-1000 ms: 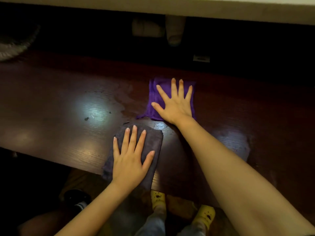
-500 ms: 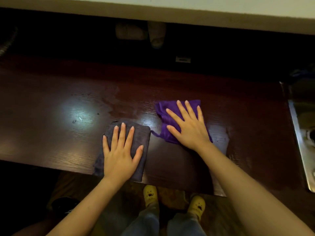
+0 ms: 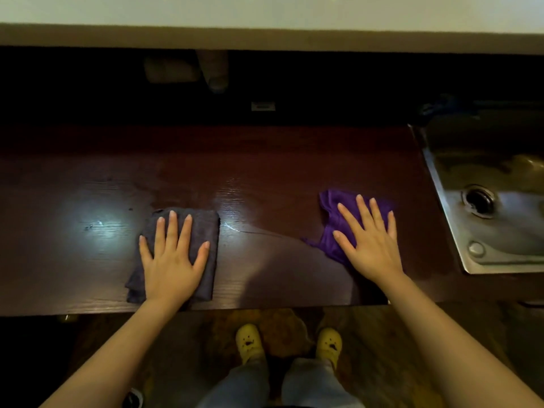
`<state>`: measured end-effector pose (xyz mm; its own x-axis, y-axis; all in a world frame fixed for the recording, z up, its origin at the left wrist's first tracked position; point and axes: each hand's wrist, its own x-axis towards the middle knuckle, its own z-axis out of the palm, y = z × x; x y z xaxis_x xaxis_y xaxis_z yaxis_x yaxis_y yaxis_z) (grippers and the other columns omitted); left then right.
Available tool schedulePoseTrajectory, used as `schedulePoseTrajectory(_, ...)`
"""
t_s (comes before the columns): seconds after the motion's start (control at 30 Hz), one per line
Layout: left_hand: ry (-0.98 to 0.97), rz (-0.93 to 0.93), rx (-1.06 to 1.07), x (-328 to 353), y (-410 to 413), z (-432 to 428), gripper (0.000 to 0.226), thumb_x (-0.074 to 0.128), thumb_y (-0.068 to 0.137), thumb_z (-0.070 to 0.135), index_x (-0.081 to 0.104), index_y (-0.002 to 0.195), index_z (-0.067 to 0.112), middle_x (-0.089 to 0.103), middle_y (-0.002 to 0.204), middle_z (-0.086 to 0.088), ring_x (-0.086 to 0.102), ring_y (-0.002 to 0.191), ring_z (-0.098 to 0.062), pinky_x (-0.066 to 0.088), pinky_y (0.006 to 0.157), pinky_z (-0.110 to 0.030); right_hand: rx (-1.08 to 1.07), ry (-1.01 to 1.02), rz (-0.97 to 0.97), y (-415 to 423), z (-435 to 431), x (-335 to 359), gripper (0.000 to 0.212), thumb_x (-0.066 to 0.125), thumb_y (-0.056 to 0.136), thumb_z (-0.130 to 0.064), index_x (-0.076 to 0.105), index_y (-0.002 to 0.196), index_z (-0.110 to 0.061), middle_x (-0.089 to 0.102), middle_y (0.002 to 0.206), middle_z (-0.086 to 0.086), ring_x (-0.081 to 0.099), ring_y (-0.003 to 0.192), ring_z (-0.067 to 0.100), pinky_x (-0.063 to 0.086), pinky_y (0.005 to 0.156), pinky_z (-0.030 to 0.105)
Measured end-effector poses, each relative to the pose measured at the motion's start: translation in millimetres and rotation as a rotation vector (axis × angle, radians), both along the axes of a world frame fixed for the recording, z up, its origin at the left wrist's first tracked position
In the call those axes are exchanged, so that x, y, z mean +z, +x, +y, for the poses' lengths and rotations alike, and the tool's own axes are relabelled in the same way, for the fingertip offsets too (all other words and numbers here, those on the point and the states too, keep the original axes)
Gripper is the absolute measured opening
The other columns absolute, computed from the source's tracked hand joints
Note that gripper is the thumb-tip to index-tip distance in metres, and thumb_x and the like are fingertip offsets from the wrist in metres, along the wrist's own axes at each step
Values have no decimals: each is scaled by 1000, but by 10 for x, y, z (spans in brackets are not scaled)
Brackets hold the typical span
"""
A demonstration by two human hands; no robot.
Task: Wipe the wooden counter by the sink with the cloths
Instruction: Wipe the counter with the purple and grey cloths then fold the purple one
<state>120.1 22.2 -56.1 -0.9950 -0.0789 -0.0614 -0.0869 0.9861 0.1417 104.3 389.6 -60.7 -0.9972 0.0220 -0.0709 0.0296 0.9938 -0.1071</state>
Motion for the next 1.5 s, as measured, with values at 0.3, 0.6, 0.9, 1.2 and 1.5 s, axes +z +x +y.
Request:
schedulePoseTrajectory(0.3,-4,16,-2,-21,-6,-7,73,14,84,62,17,146,24,12,158,-7,6,145,-25,3,113,-59,-229,-12,-4,376,-77,25,63,25,90,-61,12,147,-37,7,160,8,0,147,31,2,115,58)
schedulePoseTrajectory(0.6,-4,28,1,-61,-9,-44,72,14,85,62,16,146,25,11,158,-7,4,146,-25,2,113,-59,-221,-24,18,667,-1015,17,71,24,84,-65,22,146,-30,19,155,21,12,142,46,5,109,67)
schedulePoseTrajectory(0.9,6,48,6,-74,-6,-32,67,24,87,57,17,146,25,13,157,-7,6,145,-25,2,113,-58,87,-92,17,365,-1925,9,70,26,85,-64,17,147,-33,8,157,21,1,143,46,-5,107,68)
schedulePoseTrajectory(1.2,28,52,6,-112,-23,-36,61,26,92,53,12,146,28,11,158,-5,4,146,-22,0,114,-57,234,-79,-22,-39,-2048,14,66,18,89,-63,7,148,-35,-1,159,14,-10,144,40,-9,111,62)
schedulePoseTrajectory(1.5,22,37,10,-83,-38,-28,65,21,88,56,13,146,28,9,158,-4,2,146,-22,-1,114,-56,284,-106,81,549,-1474,-23,60,33,89,-61,26,144,-38,23,157,1,14,146,28,9,116,55)
